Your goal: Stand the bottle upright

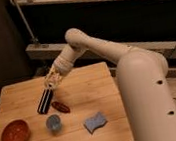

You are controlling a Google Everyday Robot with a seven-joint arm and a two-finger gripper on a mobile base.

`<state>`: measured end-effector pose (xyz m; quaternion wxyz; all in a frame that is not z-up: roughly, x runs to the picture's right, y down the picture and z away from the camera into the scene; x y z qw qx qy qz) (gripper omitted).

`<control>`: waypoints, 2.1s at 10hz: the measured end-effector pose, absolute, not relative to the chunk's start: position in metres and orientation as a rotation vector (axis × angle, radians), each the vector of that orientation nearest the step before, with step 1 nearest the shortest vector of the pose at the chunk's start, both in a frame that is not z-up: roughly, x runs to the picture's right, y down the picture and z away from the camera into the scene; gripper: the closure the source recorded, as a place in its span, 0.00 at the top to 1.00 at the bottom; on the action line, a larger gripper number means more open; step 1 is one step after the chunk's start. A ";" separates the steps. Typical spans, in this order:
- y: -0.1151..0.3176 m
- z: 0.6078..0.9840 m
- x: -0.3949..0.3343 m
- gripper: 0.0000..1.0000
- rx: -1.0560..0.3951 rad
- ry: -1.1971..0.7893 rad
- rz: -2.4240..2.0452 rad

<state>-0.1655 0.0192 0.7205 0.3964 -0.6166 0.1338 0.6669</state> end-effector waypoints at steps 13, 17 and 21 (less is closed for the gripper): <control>0.055 0.693 -0.139 0.00 -1.680 0.609 1.740; 0.061 0.695 -0.130 0.00 -1.694 0.611 1.755; 0.063 0.702 -0.133 0.00 -1.753 0.491 1.724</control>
